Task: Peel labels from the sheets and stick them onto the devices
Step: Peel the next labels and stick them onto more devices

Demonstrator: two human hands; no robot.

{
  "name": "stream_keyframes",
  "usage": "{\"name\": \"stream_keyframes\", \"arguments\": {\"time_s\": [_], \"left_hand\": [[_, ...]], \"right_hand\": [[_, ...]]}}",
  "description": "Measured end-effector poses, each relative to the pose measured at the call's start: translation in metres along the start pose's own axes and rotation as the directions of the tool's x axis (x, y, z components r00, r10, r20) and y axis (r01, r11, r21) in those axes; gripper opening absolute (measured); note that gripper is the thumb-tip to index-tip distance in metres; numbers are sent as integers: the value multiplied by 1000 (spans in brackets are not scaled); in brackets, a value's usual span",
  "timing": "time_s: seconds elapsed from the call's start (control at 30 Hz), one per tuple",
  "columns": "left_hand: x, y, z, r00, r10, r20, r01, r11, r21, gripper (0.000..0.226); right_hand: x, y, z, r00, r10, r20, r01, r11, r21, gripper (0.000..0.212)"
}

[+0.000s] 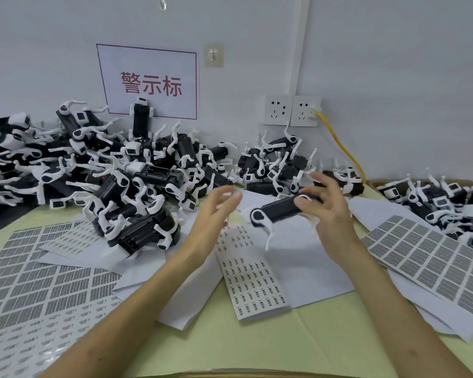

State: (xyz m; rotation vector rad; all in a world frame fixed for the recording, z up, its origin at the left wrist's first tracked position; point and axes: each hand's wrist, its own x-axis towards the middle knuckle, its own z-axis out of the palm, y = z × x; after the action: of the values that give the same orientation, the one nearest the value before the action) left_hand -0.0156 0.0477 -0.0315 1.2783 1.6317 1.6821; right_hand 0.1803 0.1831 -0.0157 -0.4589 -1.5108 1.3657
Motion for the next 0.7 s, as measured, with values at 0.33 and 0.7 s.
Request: {"name": "stream_keyframes", "arguments": {"time_s": [0.33, 0.7], "left_hand": [[-11, 7, 6, 806, -224, 547, 362, 919, -157, 59], [-5, 2, 8, 890, -222, 399, 373, 857, -355, 59]], "right_hand": [[-9, -4, 12, 958, 66, 280, -90, 993, 74, 53], [-5, -12, 4, 997, 69, 34, -76, 950, 303, 12]]}}
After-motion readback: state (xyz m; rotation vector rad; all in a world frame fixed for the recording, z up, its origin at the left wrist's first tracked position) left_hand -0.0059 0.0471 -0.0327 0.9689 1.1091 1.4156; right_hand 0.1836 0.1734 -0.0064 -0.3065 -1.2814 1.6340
